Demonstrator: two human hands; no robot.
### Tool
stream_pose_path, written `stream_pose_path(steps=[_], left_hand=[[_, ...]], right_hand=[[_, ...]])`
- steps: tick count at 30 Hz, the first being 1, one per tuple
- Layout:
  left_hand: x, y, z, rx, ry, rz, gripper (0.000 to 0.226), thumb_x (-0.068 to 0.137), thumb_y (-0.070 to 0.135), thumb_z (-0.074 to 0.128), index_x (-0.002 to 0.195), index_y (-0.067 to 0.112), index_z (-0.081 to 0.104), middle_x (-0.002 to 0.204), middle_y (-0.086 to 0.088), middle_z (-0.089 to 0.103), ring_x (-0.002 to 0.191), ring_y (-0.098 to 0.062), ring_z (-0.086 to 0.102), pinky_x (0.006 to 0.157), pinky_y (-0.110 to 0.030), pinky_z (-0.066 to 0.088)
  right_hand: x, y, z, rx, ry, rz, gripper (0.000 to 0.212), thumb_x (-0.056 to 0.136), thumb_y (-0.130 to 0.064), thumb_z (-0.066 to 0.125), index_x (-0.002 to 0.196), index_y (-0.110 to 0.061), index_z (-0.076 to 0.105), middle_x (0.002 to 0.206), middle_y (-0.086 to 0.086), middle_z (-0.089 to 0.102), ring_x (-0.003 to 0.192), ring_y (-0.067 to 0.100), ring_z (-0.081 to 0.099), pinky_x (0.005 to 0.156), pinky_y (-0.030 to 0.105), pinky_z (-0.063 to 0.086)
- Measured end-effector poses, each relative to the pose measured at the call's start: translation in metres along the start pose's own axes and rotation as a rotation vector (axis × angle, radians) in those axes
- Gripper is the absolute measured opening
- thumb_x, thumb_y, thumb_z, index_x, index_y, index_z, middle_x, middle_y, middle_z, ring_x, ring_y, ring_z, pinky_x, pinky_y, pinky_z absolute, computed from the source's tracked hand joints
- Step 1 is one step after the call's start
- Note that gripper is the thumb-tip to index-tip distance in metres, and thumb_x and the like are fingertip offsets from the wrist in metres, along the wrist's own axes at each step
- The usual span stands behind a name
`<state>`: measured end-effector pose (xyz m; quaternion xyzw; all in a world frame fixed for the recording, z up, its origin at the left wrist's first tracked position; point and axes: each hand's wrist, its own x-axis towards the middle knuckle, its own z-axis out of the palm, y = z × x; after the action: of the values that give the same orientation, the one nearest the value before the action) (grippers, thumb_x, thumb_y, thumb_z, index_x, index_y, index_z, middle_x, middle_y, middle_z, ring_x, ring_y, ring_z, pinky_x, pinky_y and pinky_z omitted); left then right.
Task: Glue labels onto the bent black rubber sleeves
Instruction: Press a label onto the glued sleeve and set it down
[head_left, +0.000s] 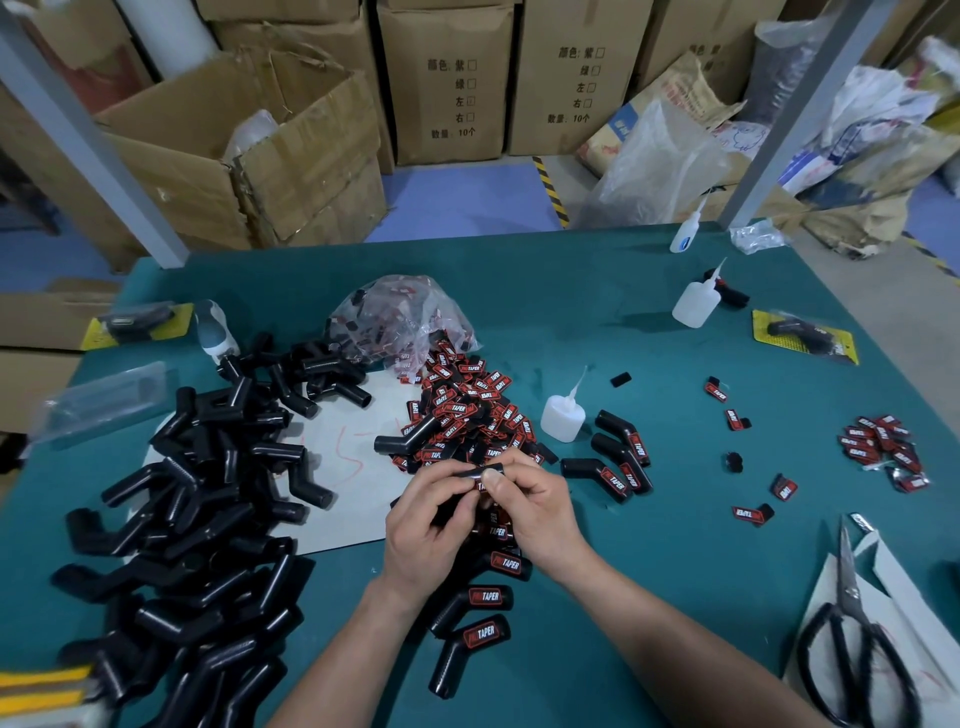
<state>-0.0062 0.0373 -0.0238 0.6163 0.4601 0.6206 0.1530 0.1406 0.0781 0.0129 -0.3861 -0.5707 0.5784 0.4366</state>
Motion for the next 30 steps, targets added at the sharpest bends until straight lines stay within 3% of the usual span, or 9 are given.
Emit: stream_pose_path(steps=[1,4,8,13,17,20,23,30], left_hand=[[0.000,0.000,0.000,0.006,0.002,-0.003,0.014,0.103,0.019,0.065,0.109,0.008,0.069,0.121,0.002,0.068,0.109,-0.020,0.069,0.097,-0.028,0.052],[0.001,0.000,0.000,0.013,0.007,-0.017,0.013,0.103,0.019,0.065,0.109,0.008,0.069,0.120,0.002,0.067,0.110,-0.018,0.068,0.097,-0.026,0.052],[0.001,0.002,0.000,0.016,0.000,-0.001,0.014,0.103,0.019,0.064,0.110,0.008,0.069,0.121,0.004,0.066,0.109,-0.016,0.068,0.097,-0.026,0.052],[0.000,0.004,0.002,0.046,-0.026,0.028,0.017,0.104,0.017,0.062,0.115,0.006,0.067,0.120,-0.004,0.066,0.110,-0.020,0.067,0.097,-0.030,0.054],[0.001,0.003,-0.001,0.065,-0.002,0.021,0.017,0.104,0.017,0.062,0.115,0.005,0.069,0.119,-0.006,0.067,0.110,-0.020,0.068,0.097,-0.028,0.052],[0.002,0.004,0.000,0.053,0.018,-0.045,0.019,0.105,0.021,0.060,0.114,0.007,0.070,0.119,-0.004,0.067,0.110,-0.019,0.067,0.097,-0.026,0.052],[0.002,0.005,0.001,0.032,0.016,-0.083,0.019,0.105,0.023,0.060,0.113,0.010,0.070,0.119,0.002,0.066,0.109,-0.018,0.068,0.097,-0.025,0.051],[0.005,0.006,0.000,-0.004,-0.002,-0.128,0.016,0.097,0.015,0.065,0.111,0.015,0.072,0.120,0.016,0.065,0.107,-0.013,0.068,0.095,-0.022,0.051]], right_hand=[[0.000,0.000,0.000,0.032,0.001,0.030,0.036,0.096,-0.037,0.056,0.069,-0.015,0.066,0.079,0.002,0.059,0.077,0.011,0.054,0.074,0.025,0.044],[0.002,0.003,-0.003,0.091,-0.016,0.051,0.057,0.098,-0.042,0.048,0.076,0.010,0.056,0.081,0.023,0.051,0.077,0.027,0.048,0.075,0.038,0.042],[0.001,0.003,-0.002,-0.029,0.007,-0.019,0.034,0.094,-0.031,0.063,0.071,-0.007,0.069,0.080,0.007,0.061,0.075,0.014,0.058,0.074,0.028,0.047],[0.001,0.002,-0.001,-0.045,0.011,-0.044,0.024,0.096,-0.028,0.062,0.077,-0.017,0.073,0.083,0.006,0.063,0.078,0.012,0.060,0.074,0.024,0.048],[0.005,-0.002,-0.010,-0.010,-0.088,-0.025,0.043,0.102,-0.035,0.047,0.076,-0.005,0.064,0.081,0.010,0.057,0.076,0.022,0.053,0.070,0.034,0.045],[0.008,0.003,-0.014,-0.057,-0.116,-0.052,0.031,0.097,-0.026,0.062,0.084,0.000,0.070,0.085,0.018,0.064,0.079,0.037,0.060,0.073,0.051,0.053],[0.006,0.003,-0.012,-0.012,-0.114,-0.038,0.011,0.091,-0.018,0.071,0.092,-0.008,0.076,0.088,0.015,0.070,0.080,0.027,0.068,0.077,0.049,0.058],[0.008,0.003,-0.015,-0.046,-0.163,-0.057,0.018,0.098,-0.018,0.064,0.085,-0.008,0.072,0.086,0.013,0.066,0.078,0.034,0.065,0.076,0.052,0.055]])
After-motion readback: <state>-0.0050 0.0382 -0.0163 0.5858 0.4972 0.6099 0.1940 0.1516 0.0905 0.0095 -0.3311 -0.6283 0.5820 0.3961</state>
